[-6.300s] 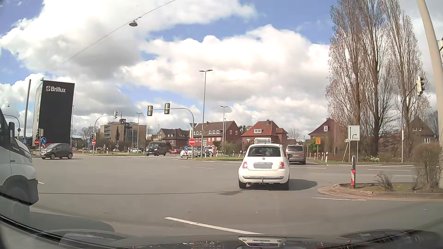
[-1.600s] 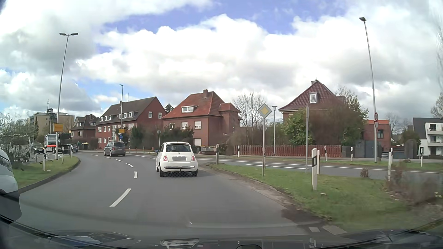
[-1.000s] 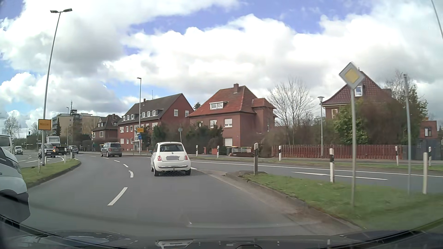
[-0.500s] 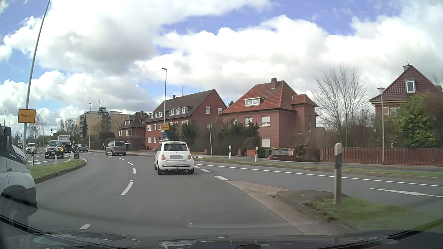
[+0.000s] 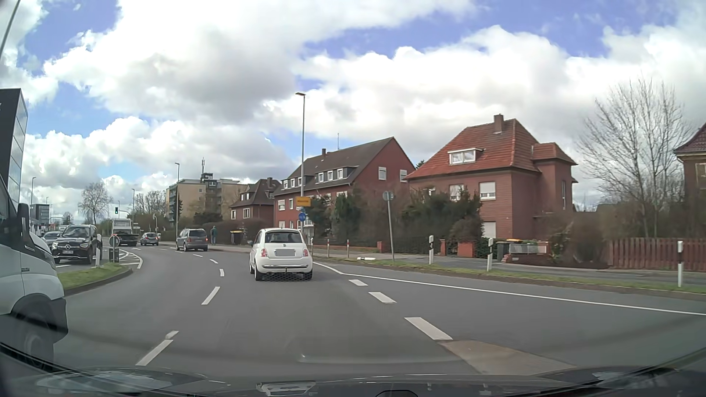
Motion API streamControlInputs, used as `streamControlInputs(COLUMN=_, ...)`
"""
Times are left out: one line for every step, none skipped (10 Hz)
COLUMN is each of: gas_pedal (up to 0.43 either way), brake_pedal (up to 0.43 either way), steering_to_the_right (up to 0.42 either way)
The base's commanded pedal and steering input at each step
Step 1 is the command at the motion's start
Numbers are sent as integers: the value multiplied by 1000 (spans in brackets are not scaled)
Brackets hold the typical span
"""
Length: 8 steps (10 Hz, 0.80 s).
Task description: Follow the waypoints while adhering to traffic rules and regulations
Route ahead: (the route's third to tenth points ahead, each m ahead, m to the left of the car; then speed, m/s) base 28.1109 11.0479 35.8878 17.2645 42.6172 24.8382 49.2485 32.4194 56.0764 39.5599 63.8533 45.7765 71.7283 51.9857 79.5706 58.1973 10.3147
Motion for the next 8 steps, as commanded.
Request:
streamControlInputs(gas_pedal=189, brake_pedal=0, steering_to_the_right=-103)
streamControlInputs(gas_pedal=189, brake_pedal=0, steering_to_the_right=-103)
streamControlInputs(gas_pedal=189, brake_pedal=0, steering_to_the_right=-103)
streamControlInputs(gas_pedal=189, brake_pedal=0, steering_to_the_right=-103)
streamControlInputs(gas_pedal=177, brake_pedal=0, steering_to_the_right=-103)
streamControlInputs(gas_pedal=177, brake_pedal=0, steering_to_the_right=-101)
streamControlInputs(gas_pedal=177, brake_pedal=0, steering_to_the_right=-100)
streamControlInputs(gas_pedal=177, brake_pedal=0, steering_to_the_right=-99)
